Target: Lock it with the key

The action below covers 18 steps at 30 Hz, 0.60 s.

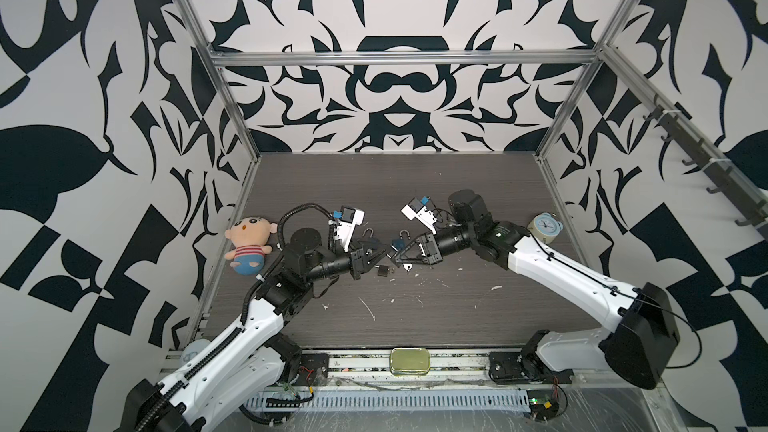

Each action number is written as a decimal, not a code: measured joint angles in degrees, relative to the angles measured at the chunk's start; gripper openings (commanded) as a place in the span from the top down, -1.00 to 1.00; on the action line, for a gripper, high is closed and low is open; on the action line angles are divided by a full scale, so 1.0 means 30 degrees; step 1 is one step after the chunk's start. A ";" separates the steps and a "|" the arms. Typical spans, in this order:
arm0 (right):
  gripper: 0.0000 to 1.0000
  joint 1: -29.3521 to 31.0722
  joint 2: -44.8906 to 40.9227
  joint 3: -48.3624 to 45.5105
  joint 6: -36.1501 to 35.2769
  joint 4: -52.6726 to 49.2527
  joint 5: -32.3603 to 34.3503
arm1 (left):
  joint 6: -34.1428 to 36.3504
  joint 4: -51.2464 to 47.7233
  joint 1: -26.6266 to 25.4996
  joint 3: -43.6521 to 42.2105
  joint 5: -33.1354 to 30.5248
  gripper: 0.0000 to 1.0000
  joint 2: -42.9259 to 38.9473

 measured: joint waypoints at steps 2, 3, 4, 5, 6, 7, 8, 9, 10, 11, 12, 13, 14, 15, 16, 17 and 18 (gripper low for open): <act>1.00 -0.0022 0.0153 0.0000 0.0000 -0.0015 -0.0036 | -0.0080 0.0000 -0.0153 -0.0124 -0.0350 1.00 -0.0015; 1.00 -0.0029 0.0248 0.0000 0.0000 -0.0022 -0.0058 | -0.0117 -0.0007 -0.0226 -0.0175 -0.0539 1.00 -0.0022; 1.00 -0.0044 0.0306 0.0000 0.0000 -0.0022 -0.0073 | -0.0138 -0.0007 -0.0284 -0.0219 -0.0685 1.00 -0.0029; 1.00 -0.0073 0.0386 0.0000 0.0000 -0.0015 -0.0109 | -0.0160 -0.0022 -0.0364 -0.0240 -0.0896 1.00 -0.0029; 1.00 -0.0117 0.0452 0.0000 0.0000 -0.0007 -0.0168 | -0.0197 -0.0058 -0.0437 -0.0248 -0.1056 1.00 -0.0029; 1.00 -0.0146 0.0503 0.0000 0.0000 0.0007 -0.0189 | -0.0233 -0.0080 -0.0503 -0.0255 -0.1231 1.00 -0.0029; 1.00 -0.0160 0.0539 0.0000 0.0000 0.0015 -0.0226 | -0.0284 -0.0080 -0.0554 -0.0277 -0.1355 1.00 -0.0029; 1.00 -0.0182 0.0554 0.0000 0.0000 0.0007 -0.0248 | -0.0335 -0.0080 -0.0619 -0.0284 -0.1464 1.00 -0.0029; 1.00 -0.0219 0.0576 0.0000 0.0000 0.0029 -0.0270 | -0.0372 -0.0073 -0.0678 -0.0284 -0.1596 1.00 -0.0029; 1.00 -0.0233 0.0597 0.0000 0.0000 0.0080 -0.0284 | -0.0415 -0.0066 -0.0736 -0.0291 -0.1749 1.00 -0.0029; 1.00 -0.0262 0.0619 0.0000 0.0000 0.0124 -0.0299 | -0.0452 -0.0051 -0.0780 -0.0299 -0.1865 1.00 -0.0029; 1.00 -0.0270 0.0641 0.0000 0.0000 0.0138 -0.0306 | -0.0481 0.0007 -0.0823 -0.0335 -0.1974 1.00 -0.0029; 1.00 -0.0299 0.0685 0.0000 0.0007 0.0153 -0.0313 | -0.0532 0.0109 -0.0874 -0.0415 -0.2113 1.00 -0.0051; 1.00 -0.0321 0.0765 0.0000 0.0000 0.0153 -0.0350 | -0.0576 0.0219 -0.0933 -0.0532 -0.2251 1.00 -0.0066; 1.00 -0.0321 0.0852 0.0000 0.0000 0.0146 -0.0386 | -0.0619 0.0262 -0.0976 -0.0612 -0.2375 1.00 -0.0073; 1.00 -0.0342 0.0984 0.0000 0.0007 0.0182 -0.0408 | -0.0685 0.0270 -0.1013 -0.0692 -0.2441 1.00 -0.0066; 1.00 -0.0342 0.1129 0.0007 0.0000 0.0313 -0.0430 | -0.0743 0.0328 -0.1122 -0.0794 -0.2565 1.00 -0.0058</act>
